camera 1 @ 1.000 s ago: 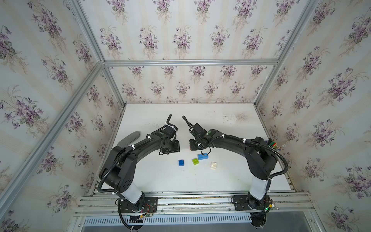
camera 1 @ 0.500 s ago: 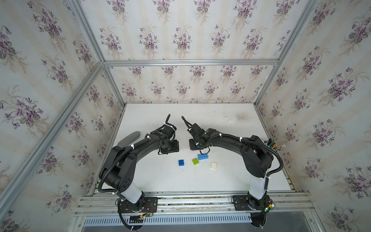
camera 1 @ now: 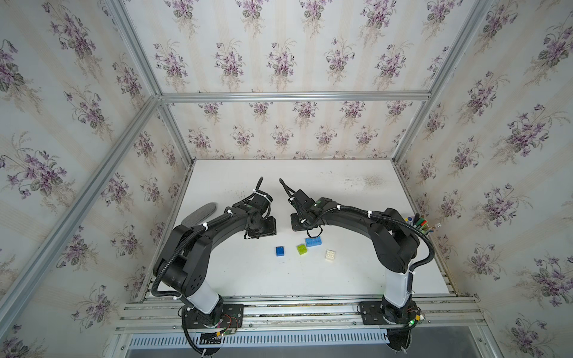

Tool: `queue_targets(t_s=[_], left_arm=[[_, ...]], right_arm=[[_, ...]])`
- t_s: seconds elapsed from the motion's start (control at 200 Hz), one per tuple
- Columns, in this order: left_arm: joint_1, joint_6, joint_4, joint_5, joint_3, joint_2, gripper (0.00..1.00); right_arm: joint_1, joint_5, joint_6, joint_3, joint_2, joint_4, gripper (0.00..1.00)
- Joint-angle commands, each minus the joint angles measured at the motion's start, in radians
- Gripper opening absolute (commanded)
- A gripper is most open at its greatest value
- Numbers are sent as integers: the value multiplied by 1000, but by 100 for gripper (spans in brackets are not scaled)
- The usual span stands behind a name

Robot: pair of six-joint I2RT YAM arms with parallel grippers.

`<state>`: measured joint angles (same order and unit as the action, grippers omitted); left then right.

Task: Assemble the letter y with lego
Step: Assemble the lego brick with the lego brick.

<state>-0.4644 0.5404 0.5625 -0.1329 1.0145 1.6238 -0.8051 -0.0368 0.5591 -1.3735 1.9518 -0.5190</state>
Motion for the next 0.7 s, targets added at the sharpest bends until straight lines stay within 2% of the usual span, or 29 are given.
queue_targets(t_s=[0.0, 0.33, 0.694], left_arm=[[3, 3, -3, -3, -2, -1, 62], [4, 0, -5, -2, -5, -3, 62], [7, -2, -10, -4, -15, -16, 62]], right_arm=[[0, -28, 39, -11, 28, -95, 22], [0, -37, 65, -7, 32, -140, 22], [1, -32, 8, 6, 26, -166, 21]])
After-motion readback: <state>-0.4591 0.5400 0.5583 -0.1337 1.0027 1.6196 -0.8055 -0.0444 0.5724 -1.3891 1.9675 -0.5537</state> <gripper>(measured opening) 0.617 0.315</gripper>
